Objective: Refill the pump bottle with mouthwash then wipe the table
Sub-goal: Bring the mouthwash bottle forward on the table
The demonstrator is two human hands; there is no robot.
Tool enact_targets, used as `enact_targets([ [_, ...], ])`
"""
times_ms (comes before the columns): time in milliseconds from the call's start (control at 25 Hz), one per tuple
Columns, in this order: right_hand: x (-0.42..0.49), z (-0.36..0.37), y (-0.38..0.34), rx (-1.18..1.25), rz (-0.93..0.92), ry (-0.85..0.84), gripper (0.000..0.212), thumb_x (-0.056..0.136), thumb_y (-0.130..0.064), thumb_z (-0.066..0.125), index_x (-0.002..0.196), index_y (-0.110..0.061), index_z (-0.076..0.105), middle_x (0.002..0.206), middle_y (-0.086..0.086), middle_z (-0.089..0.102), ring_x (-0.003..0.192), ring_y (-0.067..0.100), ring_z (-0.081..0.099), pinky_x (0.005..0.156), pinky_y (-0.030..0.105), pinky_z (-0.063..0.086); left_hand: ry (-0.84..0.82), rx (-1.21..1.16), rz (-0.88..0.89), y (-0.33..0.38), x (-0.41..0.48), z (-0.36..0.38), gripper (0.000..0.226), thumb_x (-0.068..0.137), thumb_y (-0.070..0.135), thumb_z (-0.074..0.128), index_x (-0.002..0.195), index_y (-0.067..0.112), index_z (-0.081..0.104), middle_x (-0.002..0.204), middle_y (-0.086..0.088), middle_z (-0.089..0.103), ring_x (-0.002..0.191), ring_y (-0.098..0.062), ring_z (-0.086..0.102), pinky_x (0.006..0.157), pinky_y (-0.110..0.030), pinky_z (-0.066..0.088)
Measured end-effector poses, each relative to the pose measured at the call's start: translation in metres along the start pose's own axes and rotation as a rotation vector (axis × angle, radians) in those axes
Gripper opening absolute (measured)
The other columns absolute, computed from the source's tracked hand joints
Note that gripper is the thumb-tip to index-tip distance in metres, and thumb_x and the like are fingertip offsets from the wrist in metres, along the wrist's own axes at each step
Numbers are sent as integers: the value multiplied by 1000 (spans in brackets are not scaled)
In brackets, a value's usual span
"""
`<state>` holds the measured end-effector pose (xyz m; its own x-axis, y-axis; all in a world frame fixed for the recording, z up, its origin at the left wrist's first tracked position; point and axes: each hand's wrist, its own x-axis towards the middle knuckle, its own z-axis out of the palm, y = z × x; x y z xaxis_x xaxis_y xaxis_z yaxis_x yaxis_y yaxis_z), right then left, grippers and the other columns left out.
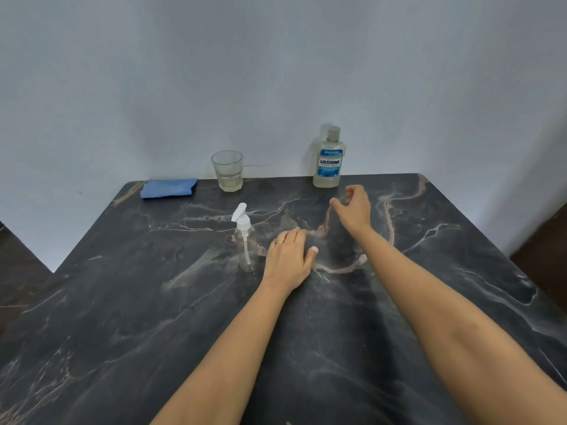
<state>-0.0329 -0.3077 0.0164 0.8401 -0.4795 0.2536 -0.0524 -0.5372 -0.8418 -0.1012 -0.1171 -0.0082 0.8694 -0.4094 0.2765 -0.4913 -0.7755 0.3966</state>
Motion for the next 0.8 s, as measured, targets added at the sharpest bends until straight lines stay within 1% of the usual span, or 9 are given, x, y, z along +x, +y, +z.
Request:
enact_targets([
  [80,23,7,5,17,17,3,55,83,-22,69,127,-4,43,125,14,50,110,25,52,92,30,42,6,-25,-24,-6,3,11,46,98,41,43,133,13,48,139,-4,51,131,-22,40,107,-36,30],
  [200,56,18,11,65,40,1,64,82,-22,71,132,-3,37,132,14,46,120,26,47,101,34,41,39,-61,-48,-13,5,22,49,97,46,42,135,14,48,139,-2,52,131,-19,39,108,-34,30],
  [320,86,27,13,144,54,-66,68,87,-21,66,140,-6,26,144,12,37,129,23,40,107,33,36,55,-32,-42,-15,6,25,48,96,48,42,130,15,50,135,1,53,128,-18,39,105,-34,30],
  [400,102,36,13,227,66,-121,64,91,-13,59,144,-12,22,148,9,34,130,22,39,108,34,37,64,-27,-39,-15,7,26,46,96,48,42,128,16,51,132,2,54,125,-18,40,105,-34,30],
  [480,115,45,15,275,93,-152,57,92,-7,52,142,-14,26,143,8,43,126,21,45,104,34,41,71,-30,-37,-16,7,27,44,96,47,42,127,17,51,131,3,54,124,-18,41,104,-34,30],
  [560,121,53,16,218,94,-112,46,91,-7,51,135,-10,37,132,9,52,120,23,52,96,30,44,79,-37,-34,-16,8,27,42,96,45,42,126,17,52,130,3,55,123,-19,42,104,-35,31],
  [640,120,59,16,128,57,-58,37,91,-12,55,126,-6,47,126,12,55,115,25,54,88,27,44,86,-46,-32,-16,8,27,42,96,44,43,125,16,52,128,3,56,122,-19,42,104,-35,31],
  [680,117,61,16,103,41,-47,34,91,-13,56,123,-5,50,124,14,55,114,26,54,87,27,44,85,-50,-31,-16,8,27,41,96,44,43,124,16,53,127,2,57,122,-19,43,103,-35,31],
  [800,96,55,14,160,54,-64,32,90,-13,57,121,-8,52,126,13,54,115,25,53,96,34,46,75,-68,-40,-14,8,24,38,96,40,42,124,15,54,125,2,58,121,-19,43,102,-36,32],
])
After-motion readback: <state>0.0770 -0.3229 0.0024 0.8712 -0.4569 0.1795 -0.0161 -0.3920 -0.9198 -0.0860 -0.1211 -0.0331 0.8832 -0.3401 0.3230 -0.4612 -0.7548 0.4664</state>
